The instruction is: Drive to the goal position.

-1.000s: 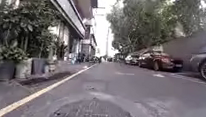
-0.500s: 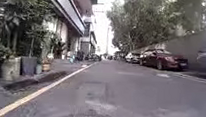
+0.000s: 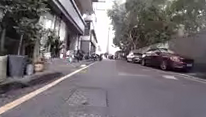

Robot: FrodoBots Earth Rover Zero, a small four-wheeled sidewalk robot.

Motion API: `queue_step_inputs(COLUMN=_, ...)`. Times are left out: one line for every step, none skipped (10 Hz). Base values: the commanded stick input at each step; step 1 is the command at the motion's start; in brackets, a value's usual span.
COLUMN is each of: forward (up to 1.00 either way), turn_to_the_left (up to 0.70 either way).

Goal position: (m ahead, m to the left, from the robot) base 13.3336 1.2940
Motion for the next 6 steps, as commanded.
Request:
queue_step_inputs(forward=0.7, turn_to_the_left=0.0)
queue_step_inputs(forward=0.7, turn_to_the_left=0.0)
queue_step_inputs(forward=0.7, turn_to_the_left=0.0)
queue_step_inputs(forward=0.7, turn_to_the_left=0.0)
queue_step_inputs(forward=0.7, turn_to_the_left=0.0)
queue_step_inputs(forward=0.7, turn_to_the_left=0.0)
